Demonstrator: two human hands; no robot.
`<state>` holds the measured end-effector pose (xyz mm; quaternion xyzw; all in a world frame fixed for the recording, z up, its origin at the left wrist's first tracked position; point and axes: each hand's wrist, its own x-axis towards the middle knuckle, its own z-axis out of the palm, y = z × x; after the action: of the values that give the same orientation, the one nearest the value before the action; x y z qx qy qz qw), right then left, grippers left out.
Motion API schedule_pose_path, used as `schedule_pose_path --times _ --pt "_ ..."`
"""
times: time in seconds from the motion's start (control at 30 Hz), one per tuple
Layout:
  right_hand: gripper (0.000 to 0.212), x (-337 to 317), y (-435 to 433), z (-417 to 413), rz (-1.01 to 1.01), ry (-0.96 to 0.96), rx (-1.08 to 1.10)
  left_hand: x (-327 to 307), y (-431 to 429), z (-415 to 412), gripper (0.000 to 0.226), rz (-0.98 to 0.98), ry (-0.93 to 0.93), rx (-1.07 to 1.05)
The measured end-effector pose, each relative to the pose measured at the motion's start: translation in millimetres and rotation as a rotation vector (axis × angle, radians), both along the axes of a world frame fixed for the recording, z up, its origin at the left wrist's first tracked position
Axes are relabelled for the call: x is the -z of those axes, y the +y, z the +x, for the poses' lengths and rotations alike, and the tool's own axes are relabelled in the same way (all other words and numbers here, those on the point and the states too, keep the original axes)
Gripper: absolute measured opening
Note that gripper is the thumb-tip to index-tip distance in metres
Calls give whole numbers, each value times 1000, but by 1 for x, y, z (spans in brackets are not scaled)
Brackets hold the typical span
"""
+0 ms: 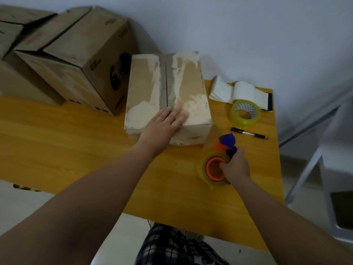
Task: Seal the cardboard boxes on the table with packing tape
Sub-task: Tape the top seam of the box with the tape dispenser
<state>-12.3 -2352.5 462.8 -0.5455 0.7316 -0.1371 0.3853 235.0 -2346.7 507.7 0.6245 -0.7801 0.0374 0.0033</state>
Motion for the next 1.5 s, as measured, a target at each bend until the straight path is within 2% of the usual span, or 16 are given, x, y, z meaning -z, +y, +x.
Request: schedule_pose_path --times 0.07,0.13,0.2,0.27,0.3,0.4,0.5,0.57,0.63,0.73,0.8,0.87,0.97,1.13,1.33,1.5 --pt "57 -10 9 -2 -99 -102 -36 -2 5 -2 69 47 49 -1" --pt "61 -21 20 -7 -206 -175 -88 -22 8 -12 50 180 160 -65" --pt "67 -35 26 -11 -301 -247 -100 -54 13 -30 45 277 532 -247" --pt "74 -50 28 -11 -380 -283 -121 -80 26 -48 51 225 1003 -401" --pt "76 -58 28 -9 -410 -284 -145 -91 34 -57 56 213 1159 -452" --pt "74 -79 27 1 -510 -255 -237 -110 47 -76 76 416 1298 -553" --pt "68 -90 28 13 -574 -268 -293 -120 44 -80 77 552 1381 -650" --pt "67 -90 29 19 -578 -272 -302 -122 43 -76 66 523 1397 -661" --pt "71 -90 29 23 -571 -261 -326 -124 43 -68 43 466 1382 -622" --pt "78 -92 27 25 -585 -117 -448 -126 46 -54 24 410 1283 -570" --pt "89 -97 28 26 -599 -27 -561 -128 47 -43 24 378 1164 -537" --pt "99 -105 29 30 -572 -68 -640 -134 49 -29 23 357 1059 -490" --pt "106 -117 24 43 -515 -60 -751 -144 50 -1 21 359 1026 -467" --pt "91 -143 11 60 -620 346 -1024 -140 65 57 19 353 1017 -543" --pt "73 -160 8 87 -618 685 -1105 -114 86 112 22 209 1003 -664" --pt "65 -179 19 135 -657 880 -1153 -78 88 129 44 99 918 -809"
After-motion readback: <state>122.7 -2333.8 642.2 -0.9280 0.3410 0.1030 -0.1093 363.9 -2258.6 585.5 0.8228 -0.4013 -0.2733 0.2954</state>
